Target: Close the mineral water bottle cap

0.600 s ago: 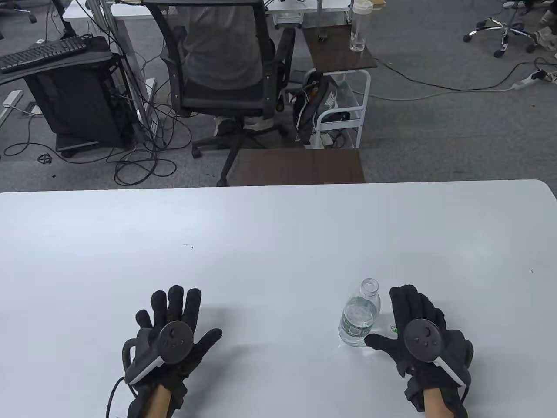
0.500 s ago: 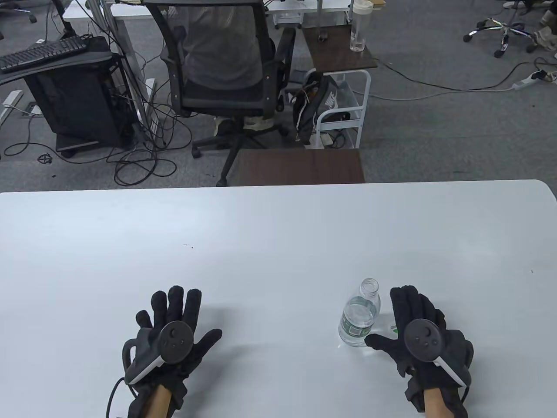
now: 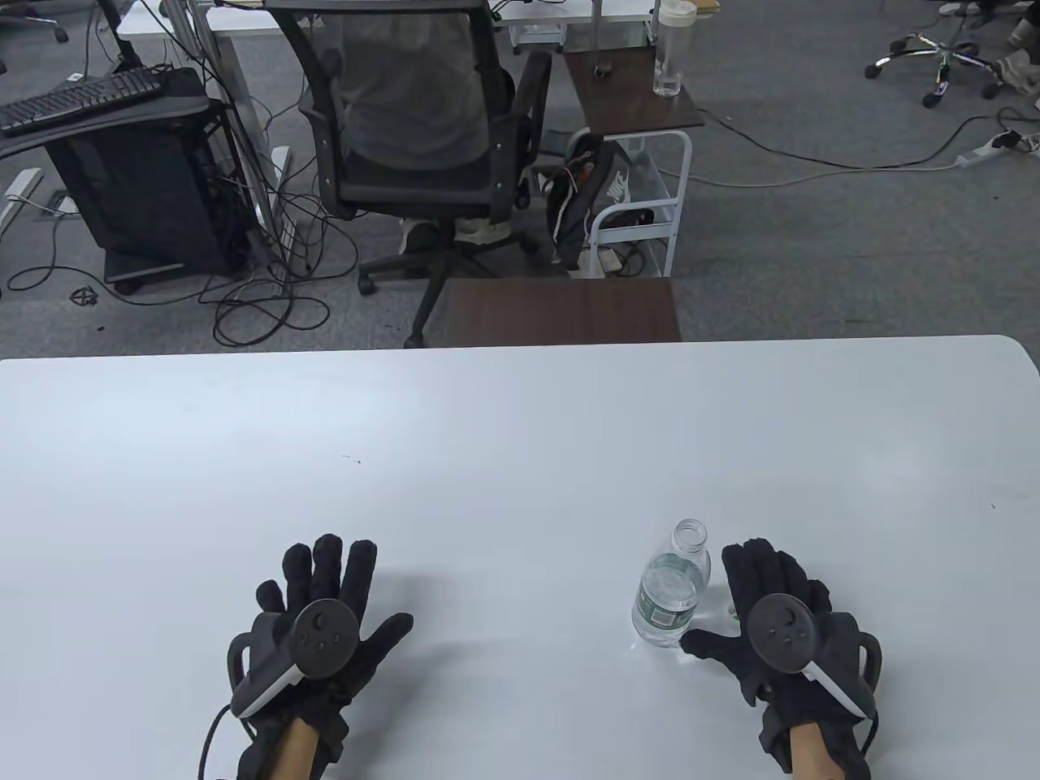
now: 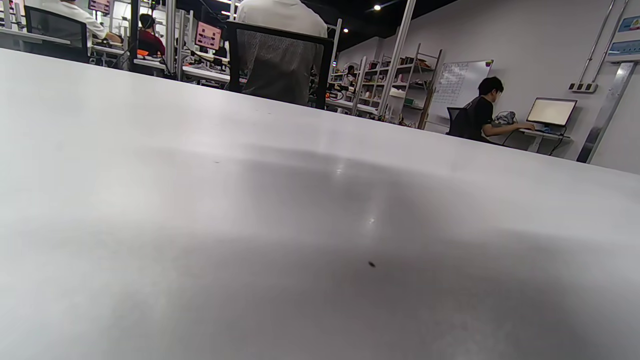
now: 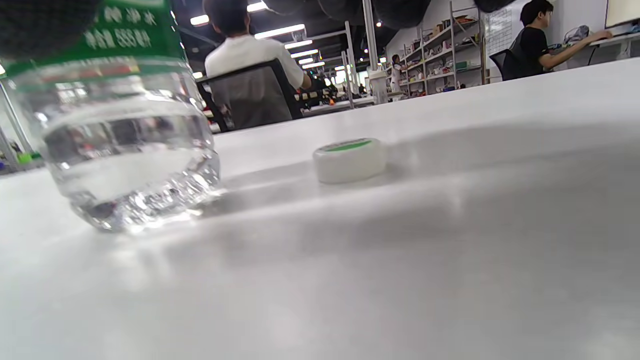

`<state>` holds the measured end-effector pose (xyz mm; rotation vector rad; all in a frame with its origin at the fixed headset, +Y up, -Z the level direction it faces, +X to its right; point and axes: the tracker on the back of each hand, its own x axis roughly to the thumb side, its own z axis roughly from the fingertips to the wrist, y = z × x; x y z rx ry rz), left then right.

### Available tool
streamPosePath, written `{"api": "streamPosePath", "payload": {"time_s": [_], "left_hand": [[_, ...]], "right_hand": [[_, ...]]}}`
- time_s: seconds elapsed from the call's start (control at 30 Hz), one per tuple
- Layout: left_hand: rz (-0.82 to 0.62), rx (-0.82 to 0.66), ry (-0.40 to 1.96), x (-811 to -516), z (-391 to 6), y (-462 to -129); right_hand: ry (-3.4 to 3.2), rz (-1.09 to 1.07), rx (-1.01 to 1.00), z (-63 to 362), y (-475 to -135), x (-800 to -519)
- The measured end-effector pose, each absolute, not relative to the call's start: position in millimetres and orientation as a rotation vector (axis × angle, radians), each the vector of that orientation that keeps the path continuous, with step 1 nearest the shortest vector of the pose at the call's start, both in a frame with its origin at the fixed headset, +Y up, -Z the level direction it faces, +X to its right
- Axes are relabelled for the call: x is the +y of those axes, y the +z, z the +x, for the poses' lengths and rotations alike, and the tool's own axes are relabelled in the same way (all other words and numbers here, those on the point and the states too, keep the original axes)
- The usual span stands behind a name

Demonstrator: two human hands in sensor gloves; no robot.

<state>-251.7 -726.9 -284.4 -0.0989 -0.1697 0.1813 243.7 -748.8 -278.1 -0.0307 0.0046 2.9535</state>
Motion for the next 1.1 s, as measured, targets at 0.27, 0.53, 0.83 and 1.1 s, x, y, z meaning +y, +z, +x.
{"api": "streamPosePath", "payload": {"time_s": [0.27,0.53,0.83,1.1], "left_hand": [[-0.118,-0.166,0.181,-728.4,-249.9,-284.0],[-0.116,-0.173,0.180,-728.1,-244.6,-281.7],[-0.124,-0.178,0.176,-729.0,-240.3,-282.4],[-0.124,-0.185,0.173,-729.9,-237.2,-282.6]], "right_hand": [[2.969,-0.031,0.102,241.7,-281.3,-750.6],[2.953,-0.011,0.088,240.3,-280.9,-749.9],[2.736,0.151,-0.191,219.5,-270.5,-725.8],[2.475,-0.052,-0.364,203.3,-273.8,-722.7]]}}
